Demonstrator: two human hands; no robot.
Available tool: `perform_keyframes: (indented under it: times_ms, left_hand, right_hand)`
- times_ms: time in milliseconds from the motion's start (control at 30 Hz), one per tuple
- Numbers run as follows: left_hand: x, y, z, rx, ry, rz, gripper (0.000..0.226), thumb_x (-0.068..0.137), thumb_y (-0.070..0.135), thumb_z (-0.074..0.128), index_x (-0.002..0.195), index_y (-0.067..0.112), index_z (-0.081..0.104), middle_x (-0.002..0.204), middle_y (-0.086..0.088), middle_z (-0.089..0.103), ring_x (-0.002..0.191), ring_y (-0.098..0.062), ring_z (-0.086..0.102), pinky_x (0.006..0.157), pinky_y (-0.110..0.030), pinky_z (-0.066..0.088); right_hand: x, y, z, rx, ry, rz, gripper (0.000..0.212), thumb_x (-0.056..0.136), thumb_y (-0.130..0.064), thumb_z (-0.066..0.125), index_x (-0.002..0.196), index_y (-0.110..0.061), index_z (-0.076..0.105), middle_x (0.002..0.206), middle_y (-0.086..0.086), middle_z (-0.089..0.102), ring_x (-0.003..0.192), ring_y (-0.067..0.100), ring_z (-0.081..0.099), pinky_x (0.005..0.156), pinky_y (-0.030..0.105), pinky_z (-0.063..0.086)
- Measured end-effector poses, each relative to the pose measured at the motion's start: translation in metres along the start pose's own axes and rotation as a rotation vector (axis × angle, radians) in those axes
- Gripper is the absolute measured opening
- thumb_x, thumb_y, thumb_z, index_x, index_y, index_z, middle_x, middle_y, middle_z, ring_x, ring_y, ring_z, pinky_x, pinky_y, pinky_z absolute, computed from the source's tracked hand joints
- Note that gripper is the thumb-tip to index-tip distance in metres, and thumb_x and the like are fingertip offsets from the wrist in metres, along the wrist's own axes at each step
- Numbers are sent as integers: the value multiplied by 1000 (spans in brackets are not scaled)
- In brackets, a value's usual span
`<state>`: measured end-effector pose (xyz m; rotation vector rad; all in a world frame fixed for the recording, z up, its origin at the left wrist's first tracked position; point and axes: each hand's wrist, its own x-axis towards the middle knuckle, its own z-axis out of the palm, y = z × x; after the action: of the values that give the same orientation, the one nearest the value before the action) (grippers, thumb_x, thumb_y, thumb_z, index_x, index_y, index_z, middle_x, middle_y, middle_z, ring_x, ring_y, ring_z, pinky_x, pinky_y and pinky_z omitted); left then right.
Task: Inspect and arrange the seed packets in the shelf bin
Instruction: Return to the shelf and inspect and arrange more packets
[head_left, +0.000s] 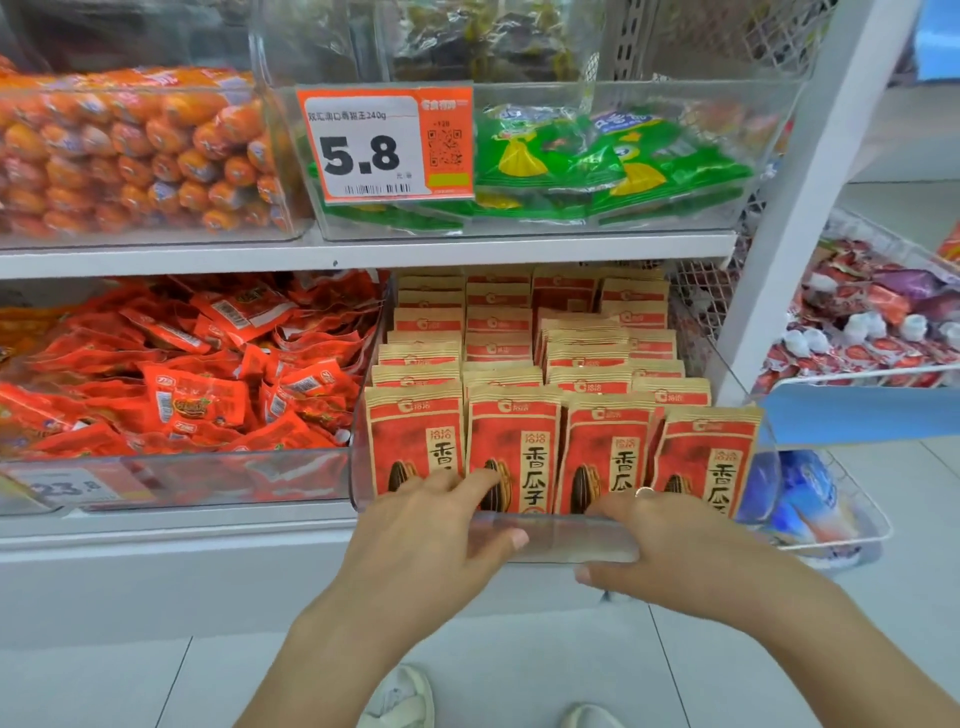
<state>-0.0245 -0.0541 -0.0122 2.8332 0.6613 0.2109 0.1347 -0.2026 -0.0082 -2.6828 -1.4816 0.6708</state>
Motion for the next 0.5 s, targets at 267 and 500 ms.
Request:
perform_keyframes:
  times_ms: [267, 500]
  left_hand:
    - [8, 1, 6, 51, -82, -48, 67, 89, 65, 46, 147, 41, 22, 133, 9, 32, 123, -14, 41, 87, -28, 43]
    - [15, 0, 6, 129, -180, -69, 59, 89, 65, 47, 140, 39, 34, 129, 7, 43, 118, -18, 38, 96, -30, 36]
  right_hand:
    - [9, 2, 6, -22, -17, -17, 67, 85, -62, 58, 143, -36, 38, 132, -7, 56, 118, 16, 55, 94, 34, 47]
    - [13, 0, 13, -92, 152, -13, 53, 90, -56, 55, 132, -27, 42, 125, -5, 55, 110, 19, 59, 83, 31, 47]
